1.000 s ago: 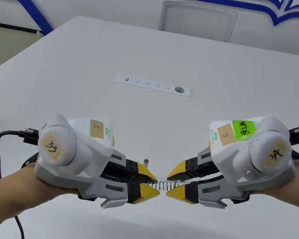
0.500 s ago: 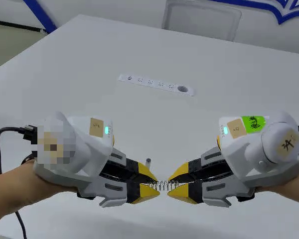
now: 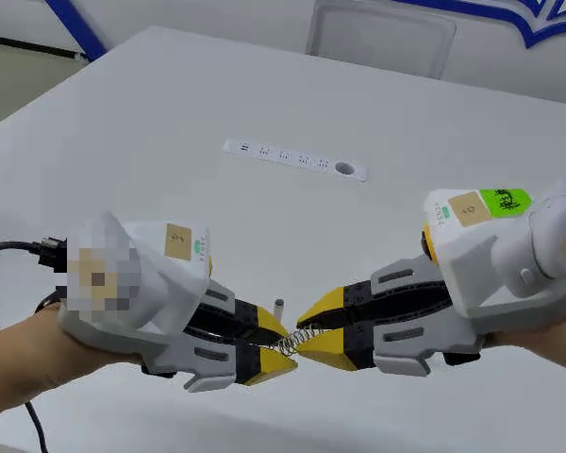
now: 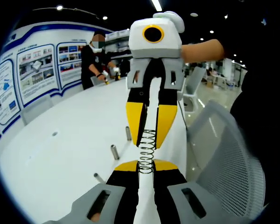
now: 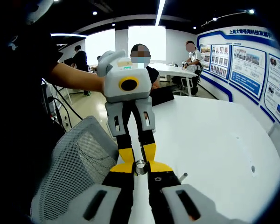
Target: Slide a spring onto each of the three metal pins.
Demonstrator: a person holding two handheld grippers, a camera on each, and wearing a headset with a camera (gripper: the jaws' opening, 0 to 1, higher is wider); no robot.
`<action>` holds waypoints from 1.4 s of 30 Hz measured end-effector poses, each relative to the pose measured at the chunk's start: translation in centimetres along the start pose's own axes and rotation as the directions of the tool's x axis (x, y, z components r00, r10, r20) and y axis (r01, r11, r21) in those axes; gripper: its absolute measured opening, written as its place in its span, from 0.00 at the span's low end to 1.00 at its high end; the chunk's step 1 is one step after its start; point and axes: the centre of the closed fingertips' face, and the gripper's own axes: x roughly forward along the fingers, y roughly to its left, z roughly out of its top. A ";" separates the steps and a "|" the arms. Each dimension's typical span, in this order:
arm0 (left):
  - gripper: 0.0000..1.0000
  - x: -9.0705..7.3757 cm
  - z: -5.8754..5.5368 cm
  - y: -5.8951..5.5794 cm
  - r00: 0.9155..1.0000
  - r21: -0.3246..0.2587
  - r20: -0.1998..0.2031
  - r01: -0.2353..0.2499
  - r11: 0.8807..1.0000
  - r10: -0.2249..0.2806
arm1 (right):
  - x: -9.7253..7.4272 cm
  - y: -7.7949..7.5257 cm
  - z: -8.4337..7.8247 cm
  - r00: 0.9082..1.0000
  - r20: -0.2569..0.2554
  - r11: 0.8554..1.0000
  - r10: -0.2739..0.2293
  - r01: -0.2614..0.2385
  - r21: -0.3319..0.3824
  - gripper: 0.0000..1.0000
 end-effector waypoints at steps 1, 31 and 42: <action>0.10 0.0 0.0 0.0 1.000 -0.004 0.002 0.000 1.000 0.000 | 0.1 0.0 0.1 1.000 0.003 1.000 0.000 0.000 0.001 0.11; 0.37 -1.9 -2.0 2.4 0.993 -0.091 -0.004 -0.119 0.989 0.119 | 1.3 -2.6 2.5 0.997 0.052 0.998 -0.059 0.059 0.015 0.11; 0.46 -5.2 -3.2 5.1 0.971 -0.162 0.005 -0.236 0.958 0.240 | 0.7 -7.9 -0.2 0.979 -0.032 0.977 -0.202 0.204 0.069 0.11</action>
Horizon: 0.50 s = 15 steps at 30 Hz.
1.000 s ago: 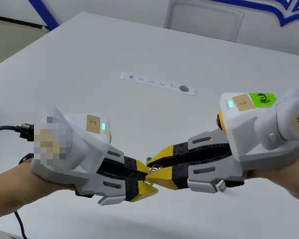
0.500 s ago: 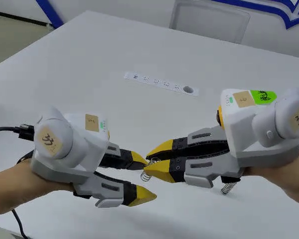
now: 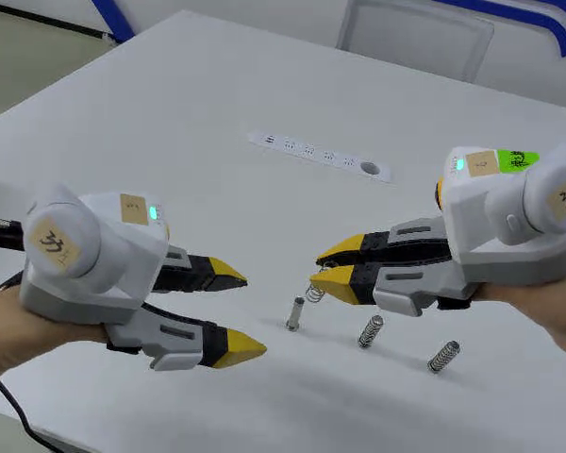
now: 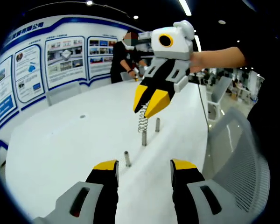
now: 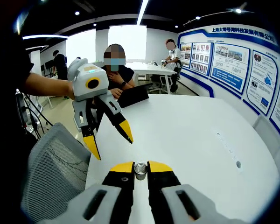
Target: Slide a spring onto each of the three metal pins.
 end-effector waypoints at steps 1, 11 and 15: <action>0.47 -0.2 0.0 0.2 1.000 -0.004 0.003 -0.007 1.000 0.007 | 0.2 -0.3 -0.1 1.000 -0.003 1.000 -0.006 0.006 0.006 0.11; 0.62 -1.0 -0.1 1.3 0.999 -0.060 0.027 -0.028 0.998 0.029 | 2.4 -3.4 -2.4 0.994 -0.050 0.993 -0.097 0.100 0.058 0.11; 0.71 -0.9 -0.3 1.1 1.000 -0.055 0.016 -0.025 0.998 0.026 | 3.6 -3.8 -3.1 0.994 -0.059 0.992 -0.093 0.098 0.076 0.11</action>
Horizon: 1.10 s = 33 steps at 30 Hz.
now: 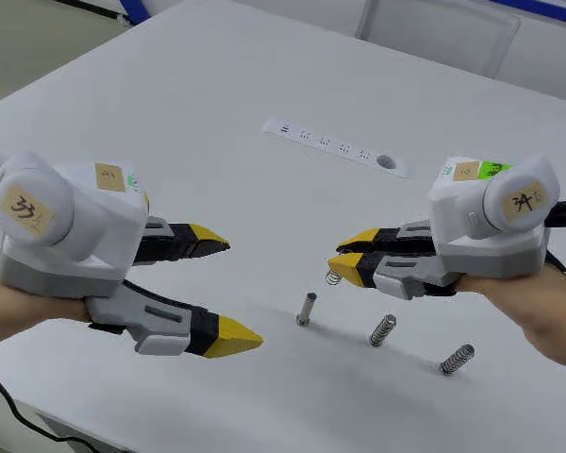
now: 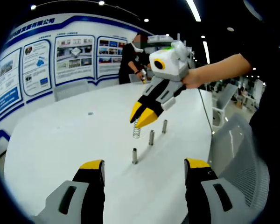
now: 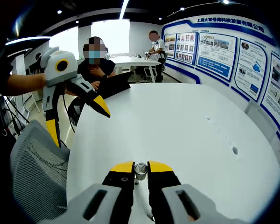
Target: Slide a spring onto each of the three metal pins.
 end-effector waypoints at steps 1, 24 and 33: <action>0.73 0.0 -0.1 0.0 1.000 0.000 -0.003 0.000 1.000 0.000 | 0.4 0.1 -0.2 1.000 -0.010 1.000 0.006 -0.006 0.000 0.11; 0.90 0.5 -1.0 0.4 0.999 -0.020 -0.045 -0.007 1.000 0.006 | 3.3 0.7 -2.6 0.996 -0.076 0.999 0.040 -0.039 0.011 0.11; 0.90 0.5 -1.4 0.4 0.998 -0.020 -0.062 -0.006 1.000 0.005 | 4.4 0.9 -4.2 0.994 -0.101 0.999 0.043 -0.040 0.030 0.11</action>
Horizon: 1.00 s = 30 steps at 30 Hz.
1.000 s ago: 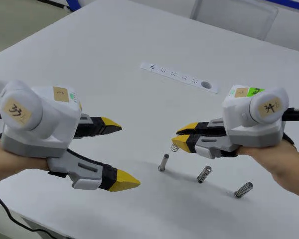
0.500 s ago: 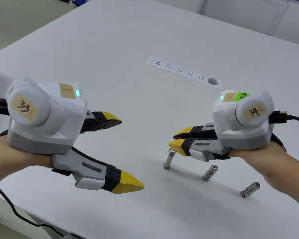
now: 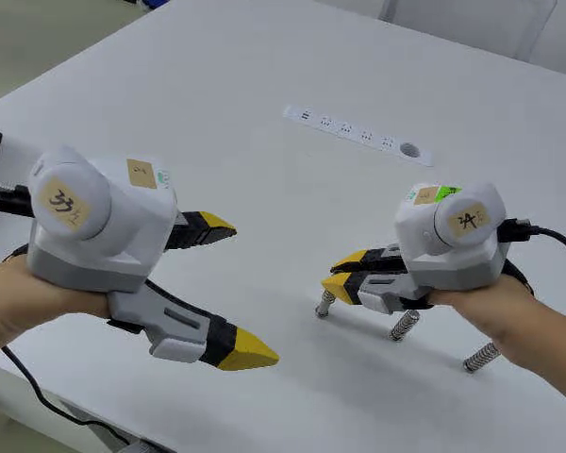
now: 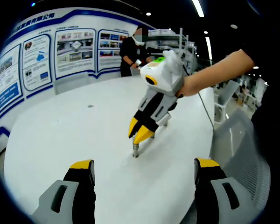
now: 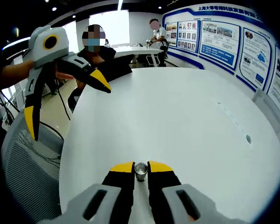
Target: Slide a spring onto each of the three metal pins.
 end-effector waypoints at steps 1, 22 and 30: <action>0.90 0.0 0.0 0.0 1.000 -0.002 0.000 0.000 1.000 0.000 | 0.1 0.0 -0.1 1.000 -0.003 1.000 0.001 -0.001 0.003 0.11; 0.90 -0.1 -0.3 -0.3 1.000 -0.013 -0.009 0.004 1.000 -0.004 | 1.5 0.2 -2.1 0.998 -0.055 1.000 0.001 -0.001 0.001 0.12; 0.90 -0.2 0.0 -0.3 1.000 -0.007 -0.009 0.002 1.000 -0.002 | 1.0 -0.1 -1.8 0.999 -0.045 1.000 -0.014 0.014 0.005 0.17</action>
